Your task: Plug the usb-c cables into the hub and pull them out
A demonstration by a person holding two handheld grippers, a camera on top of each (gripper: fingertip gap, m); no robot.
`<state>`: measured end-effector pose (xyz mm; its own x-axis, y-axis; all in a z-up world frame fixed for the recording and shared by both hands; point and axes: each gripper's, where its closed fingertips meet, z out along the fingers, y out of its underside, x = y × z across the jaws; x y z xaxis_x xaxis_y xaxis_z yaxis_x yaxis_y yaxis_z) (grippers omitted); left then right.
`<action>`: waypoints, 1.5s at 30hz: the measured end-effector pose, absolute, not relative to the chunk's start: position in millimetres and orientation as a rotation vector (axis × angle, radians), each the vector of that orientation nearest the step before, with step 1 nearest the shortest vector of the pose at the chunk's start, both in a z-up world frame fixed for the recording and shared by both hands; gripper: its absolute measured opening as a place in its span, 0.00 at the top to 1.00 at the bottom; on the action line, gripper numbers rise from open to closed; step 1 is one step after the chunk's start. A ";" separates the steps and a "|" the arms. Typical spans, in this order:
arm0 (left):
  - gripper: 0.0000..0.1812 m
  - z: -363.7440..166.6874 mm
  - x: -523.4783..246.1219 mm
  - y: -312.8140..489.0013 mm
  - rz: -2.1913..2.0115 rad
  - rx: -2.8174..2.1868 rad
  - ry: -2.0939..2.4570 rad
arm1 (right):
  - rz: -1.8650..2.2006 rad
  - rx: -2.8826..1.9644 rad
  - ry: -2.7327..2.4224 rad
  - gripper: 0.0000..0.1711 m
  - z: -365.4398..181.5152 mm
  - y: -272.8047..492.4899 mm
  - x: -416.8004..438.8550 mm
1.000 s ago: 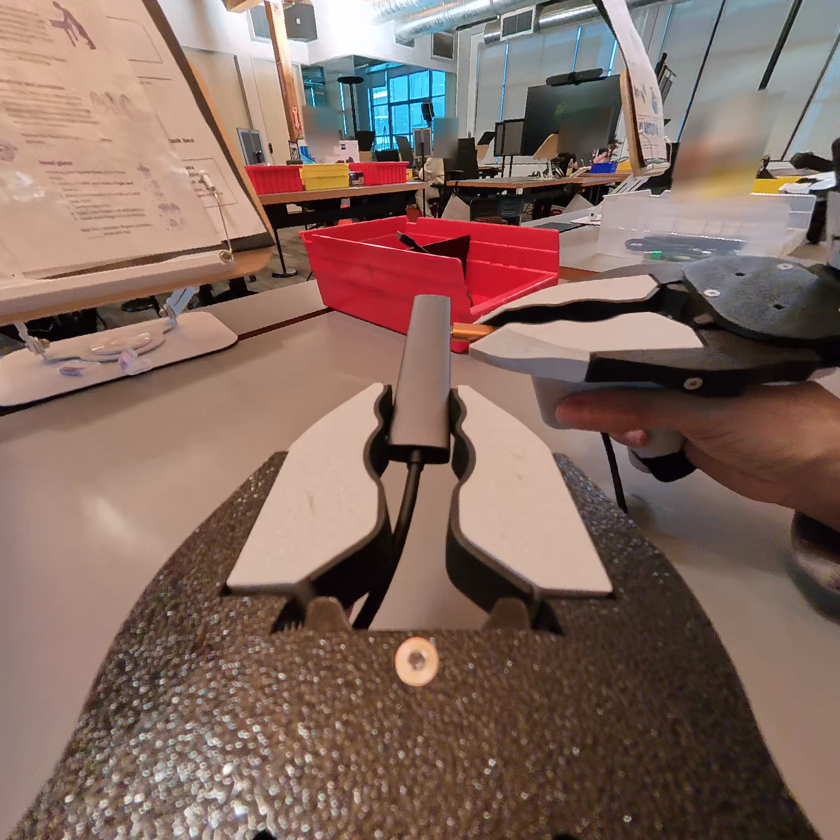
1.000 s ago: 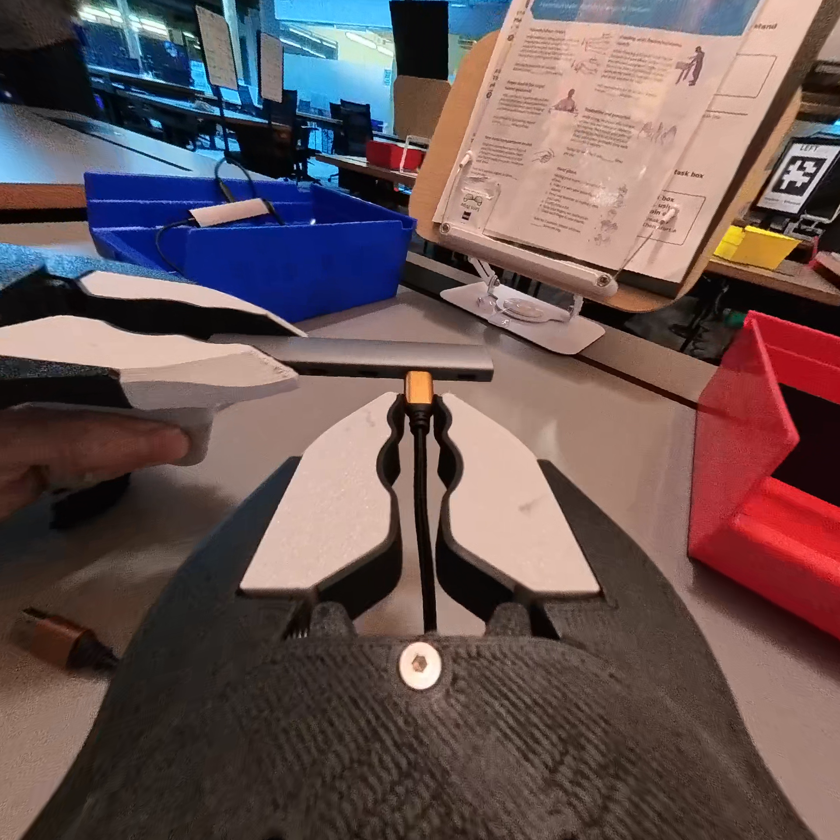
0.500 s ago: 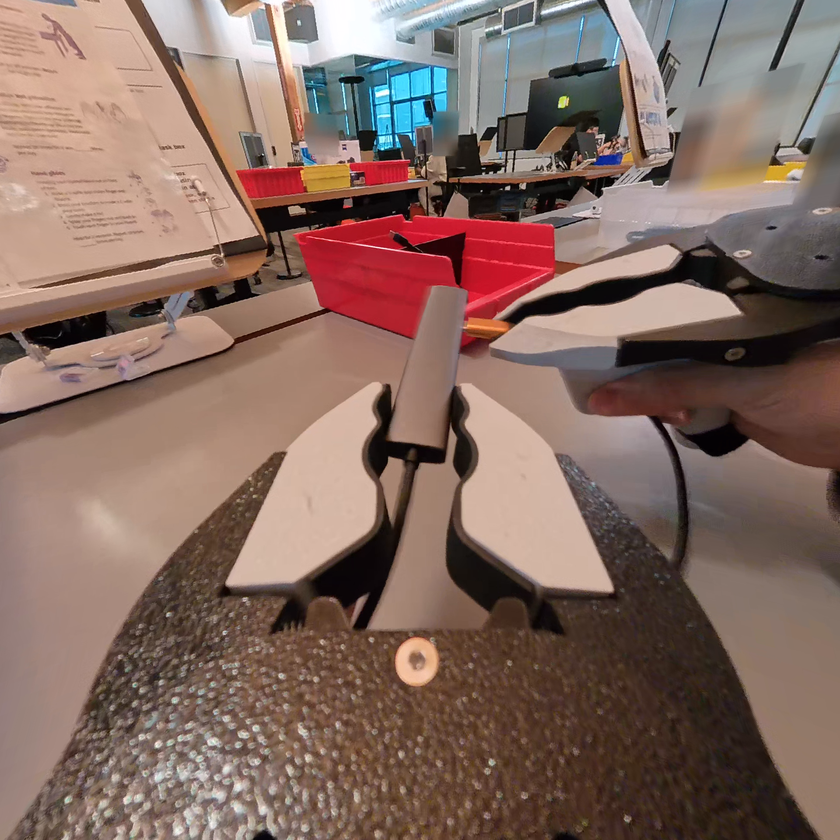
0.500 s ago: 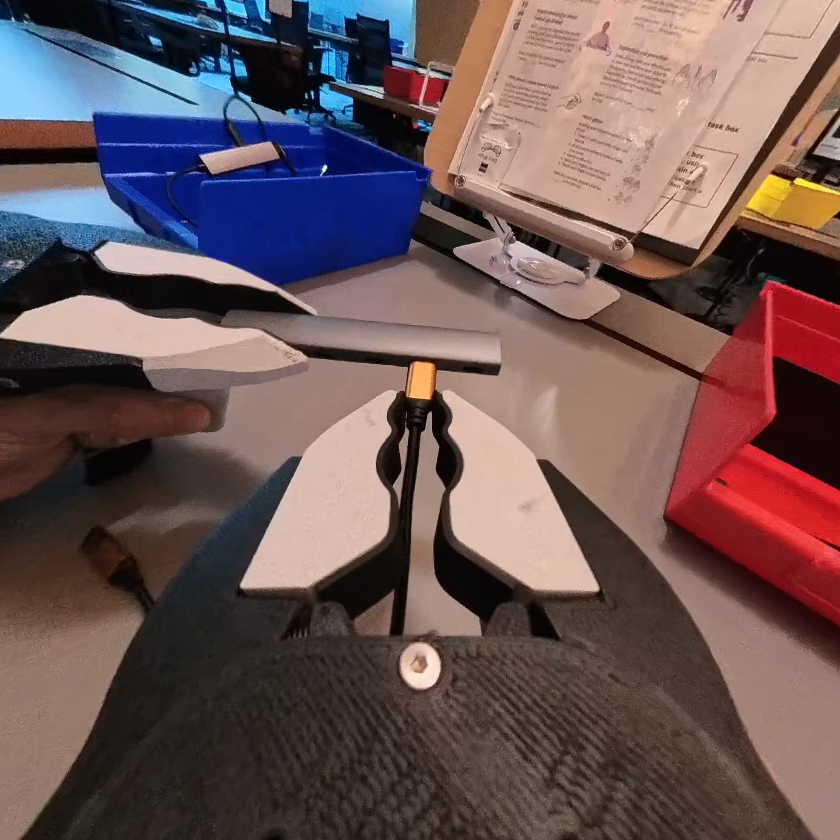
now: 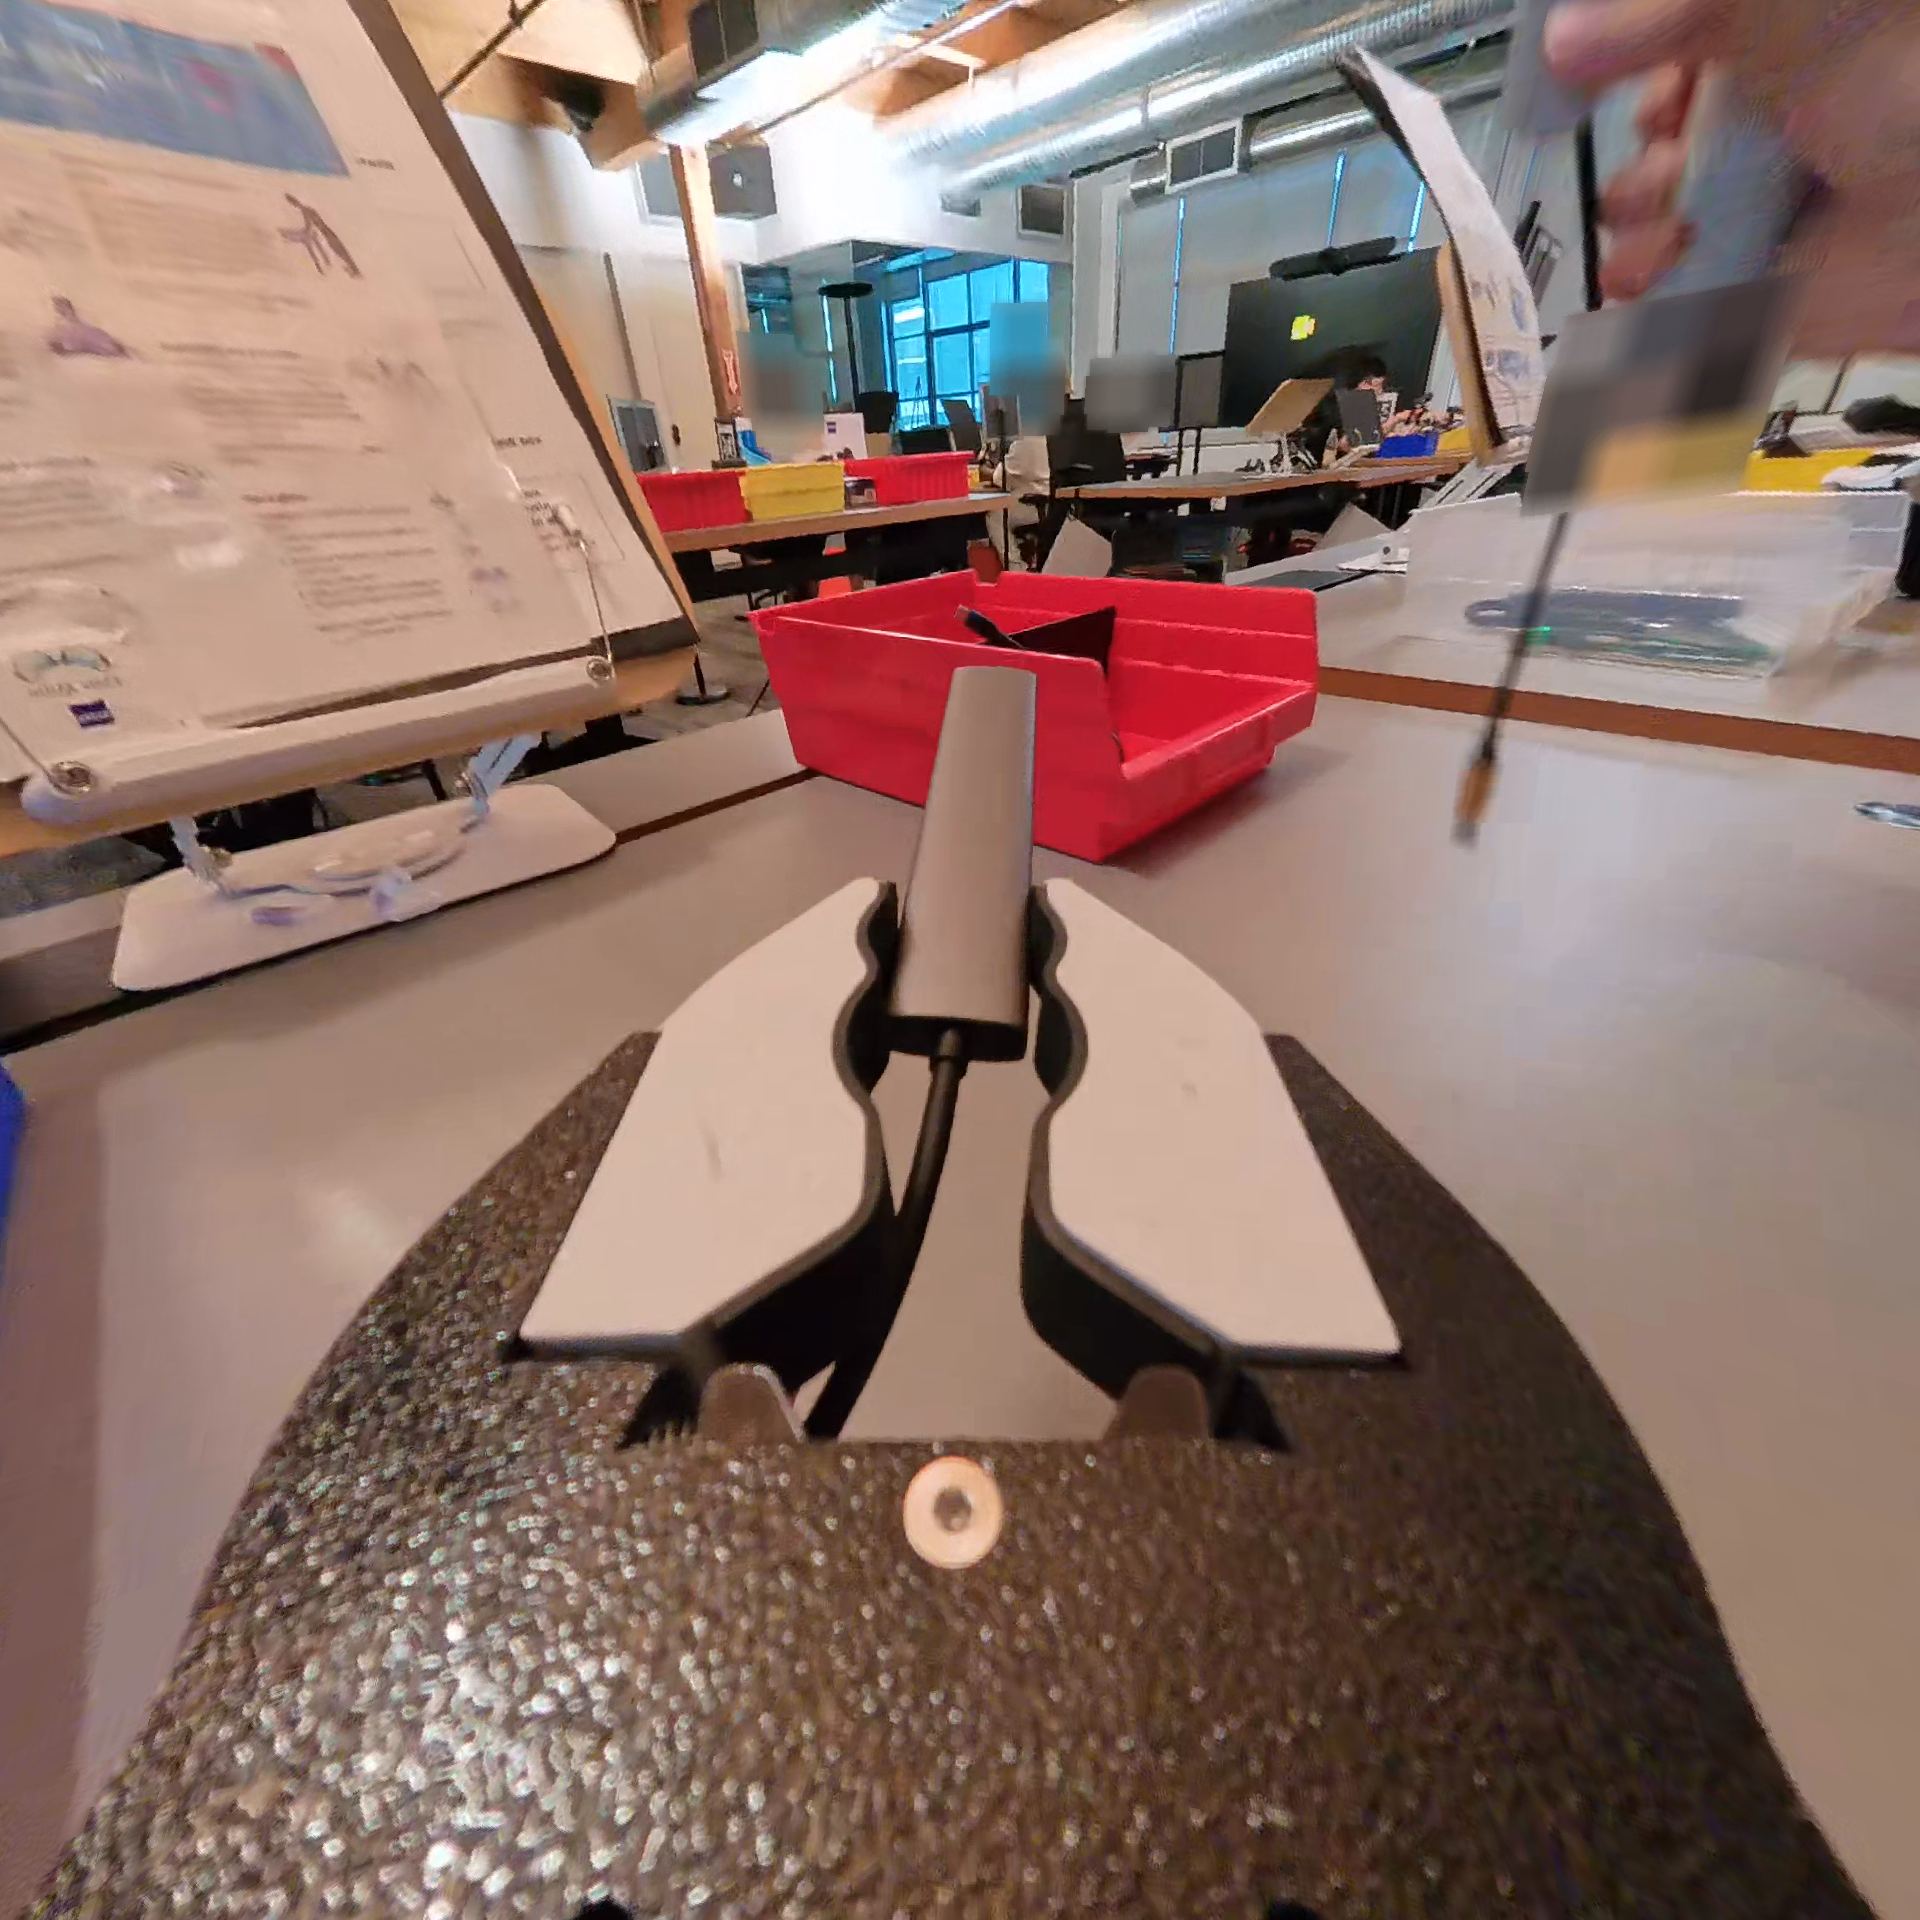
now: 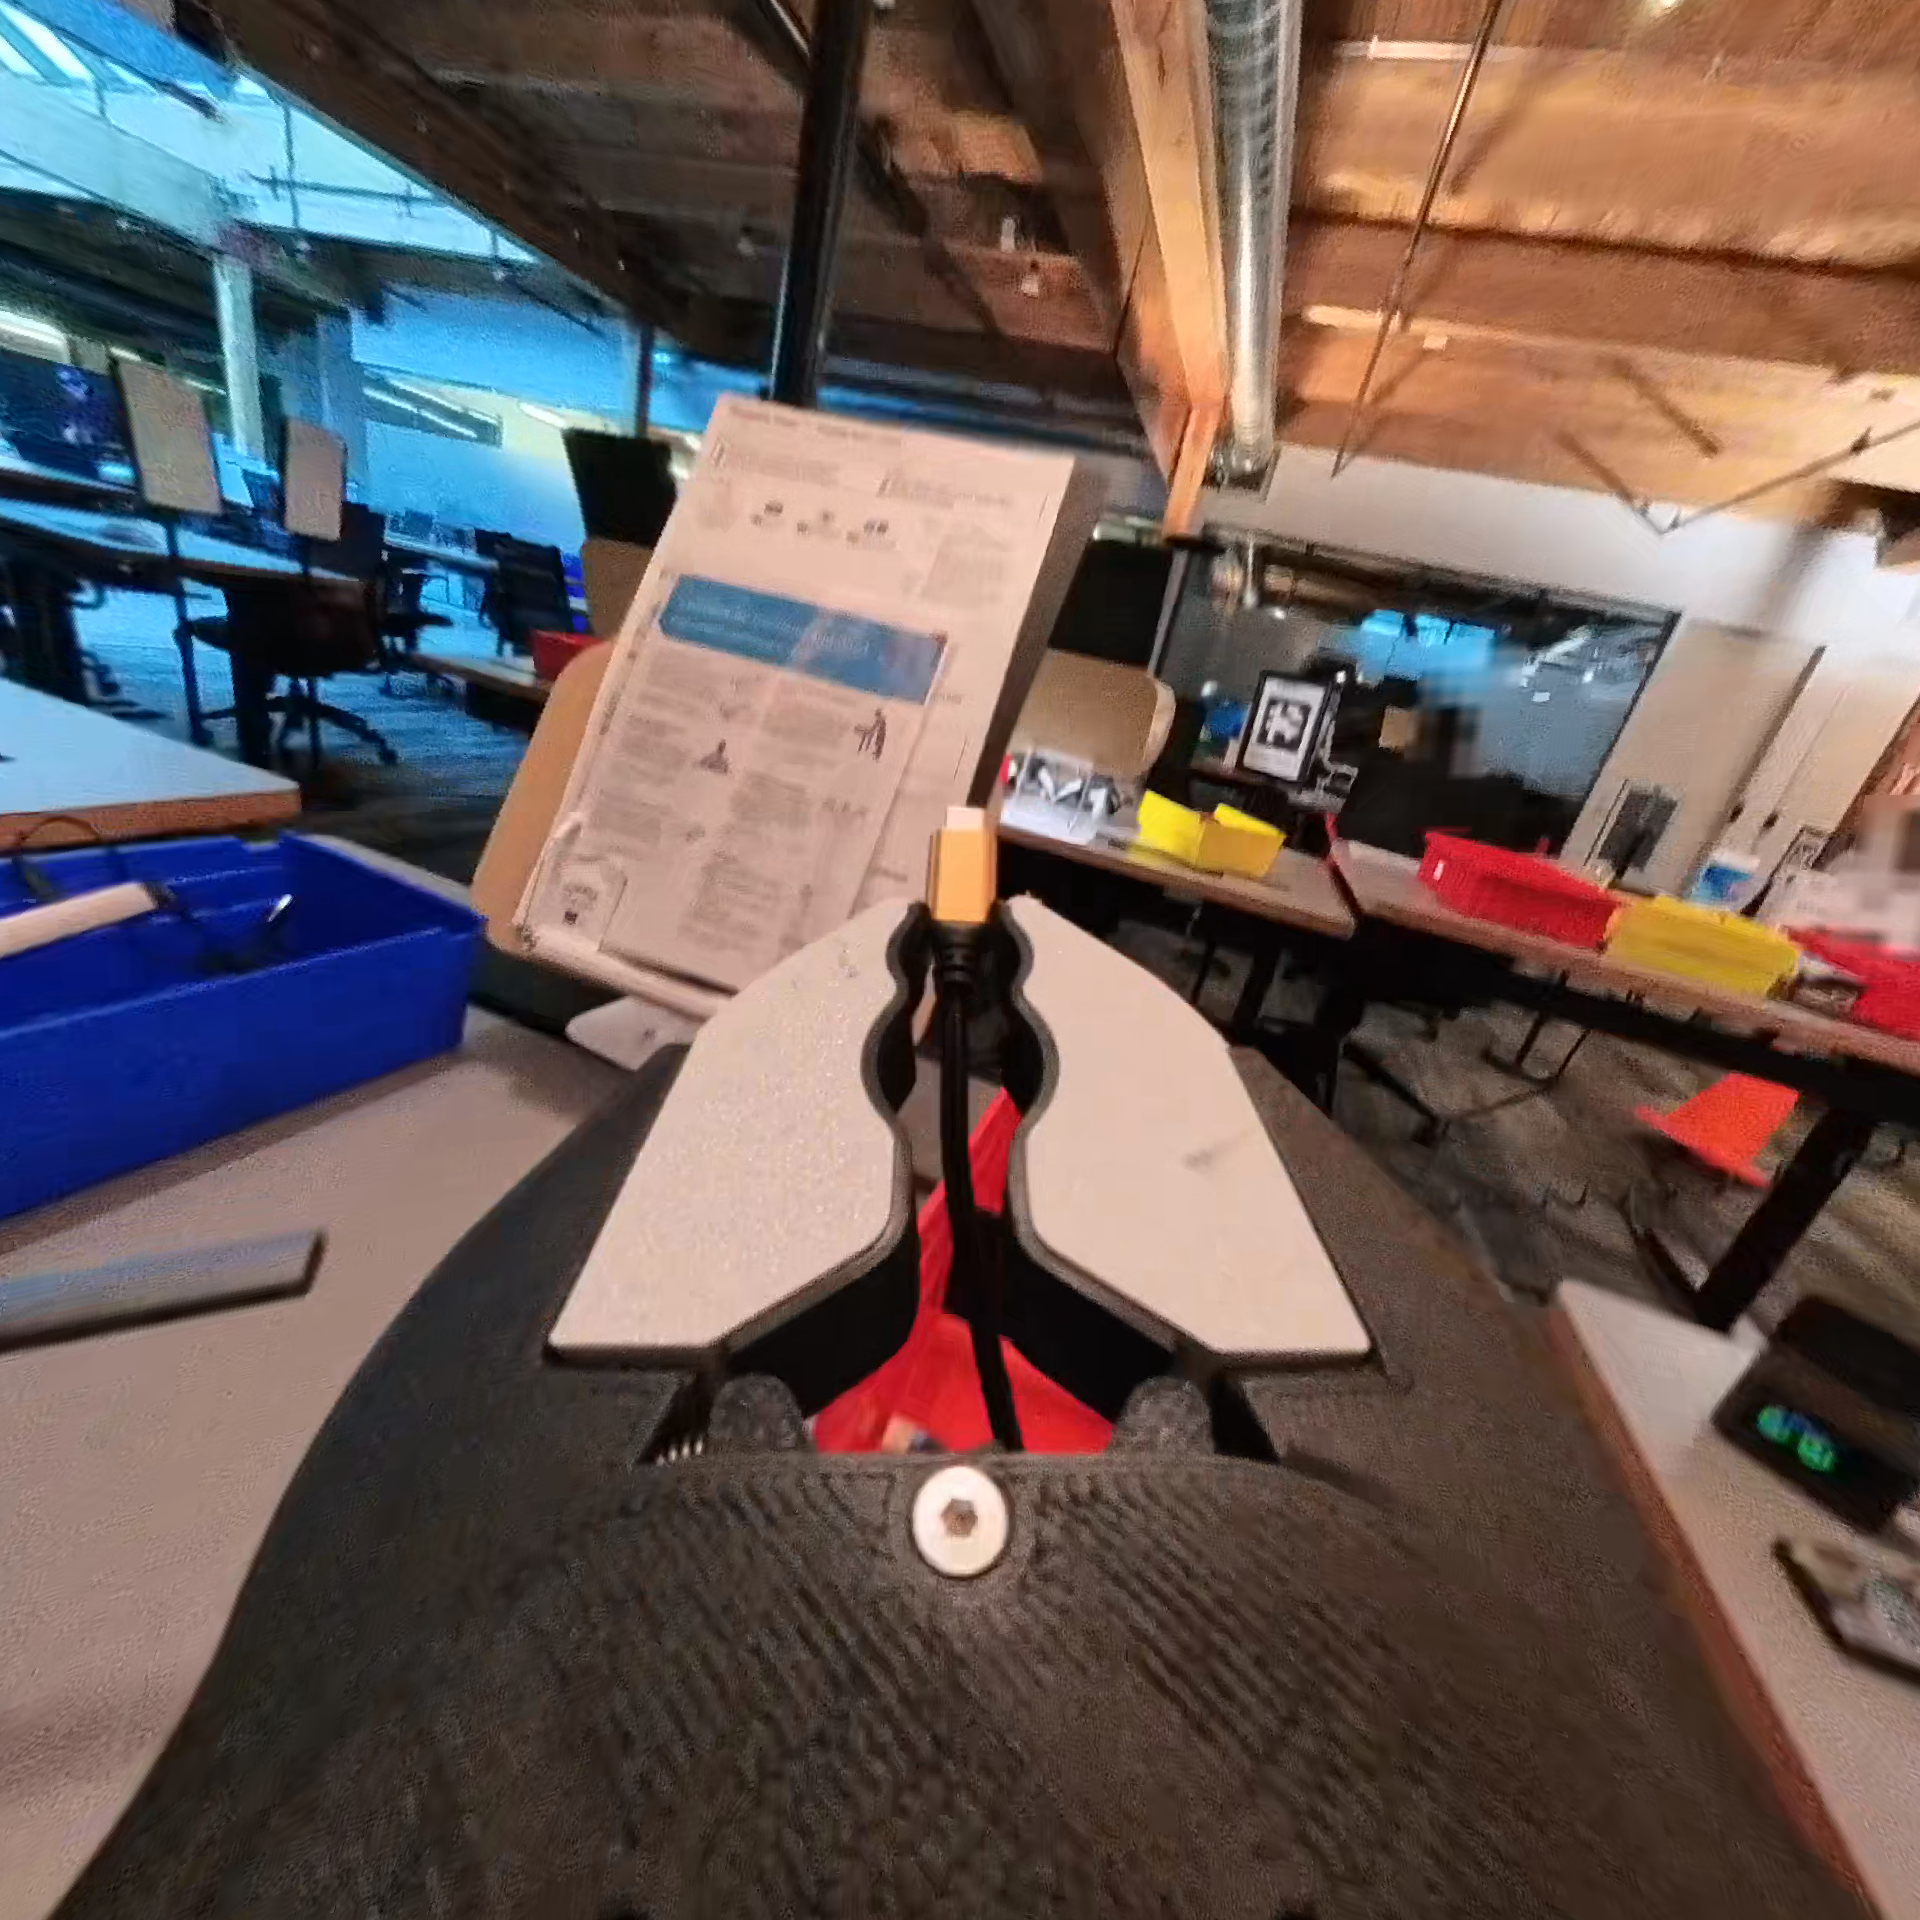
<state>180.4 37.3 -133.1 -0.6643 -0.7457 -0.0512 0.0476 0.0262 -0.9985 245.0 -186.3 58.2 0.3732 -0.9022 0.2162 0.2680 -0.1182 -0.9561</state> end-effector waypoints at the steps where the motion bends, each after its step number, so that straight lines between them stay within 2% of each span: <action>1: 0.87 -133.9 180.8 36.4 -1.711 -0.720 1.716 | -1.147 -1.299 0.594 0.93 79.0 -189.9 255.6; 5: 0.87 -138.6 181.7 34.0 -1.702 -0.718 1.727 | -1.147 -1.166 0.597 0.93 123.7 -216.1 305.7; 8: 0.87 -140.5 180.5 30.8 -1.712 -0.711 1.732 | -1.129 -1.054 0.601 0.93 116.0 -234.6 343.4; 10: 0.87 -140.9 179.5 28.6 -1.707 -0.700 1.736 | -1.016 -0.963 0.652 0.93 89.0 -241.2 364.8; 13: 0.87 -140.0 177.7 25.9 -1.711 -0.677 1.739 | -0.967 -0.938 0.799 0.93 18.0 -247.6 393.1; 15: 0.87 -139.3 177.8 26.0 -1.715 -0.677 1.738 | -1.005 -1.076 0.912 0.93 -34.8 -251.7 405.9; 17: 0.87 -138.6 177.9 27.3 -1.704 -0.667 1.734 | -1.079 -1.215 0.947 0.93 -65.3 -257.9 409.3; 21: 0.87 -140.2 178.4 26.8 -1.713 -0.661 1.752 | -1.024 -1.805 1.070 0.92 -147.5 -272.0 408.0; 23: 0.87 -140.5 176.4 23.4 -1.737 -0.647 1.774 | -1.091 -1.935 1.063 0.80 -153.5 -281.7 399.0; 26: 0.87 -141.2 172.8 18.7 -1.749 -0.588 1.823 | -1.076 -1.920 0.872 0.61 -124.9 -258.2 370.3; 27: 0.87 -140.9 171.6 17.9 -1.760 -0.571 1.837 | -0.993 -1.924 0.787 0.60 -117.8 -241.7 353.0; 31: 0.87 -133.4 155.8 11.8 -1.900 -0.435 1.929 | -0.386 -1.825 0.408 0.65 -98.0 -142.6 242.6; 36: 0.87 -114.5 123.8 7.2 -2.258 -0.271 1.978 | -0.133 -1.835 0.094 0.63 -107.9 -67.9 138.3; 38: 0.87 -113.5 114.1 4.7 -2.320 -0.211 2.005 | -0.042 -1.817 0.040 0.67 -109.0 -50.3 115.1; 40: 0.87 -118.2 107.0 0.2 -2.301 -0.151 2.059 | 0.007 -1.768 -0.011 0.74 -103.3 -39.3 100.7; 43: 0.87 -124.8 102.4 -6.0 -2.255 -0.103 2.096 | 0.033 -1.754 0.003 0.78 -101.7 -33.9 100.3; 45: 0.87 -124.7 101.1 -7.8 -2.260 -0.098 2.093 | 0.064 -1.781 0.002 0.84 -105.4 -33.8 98.9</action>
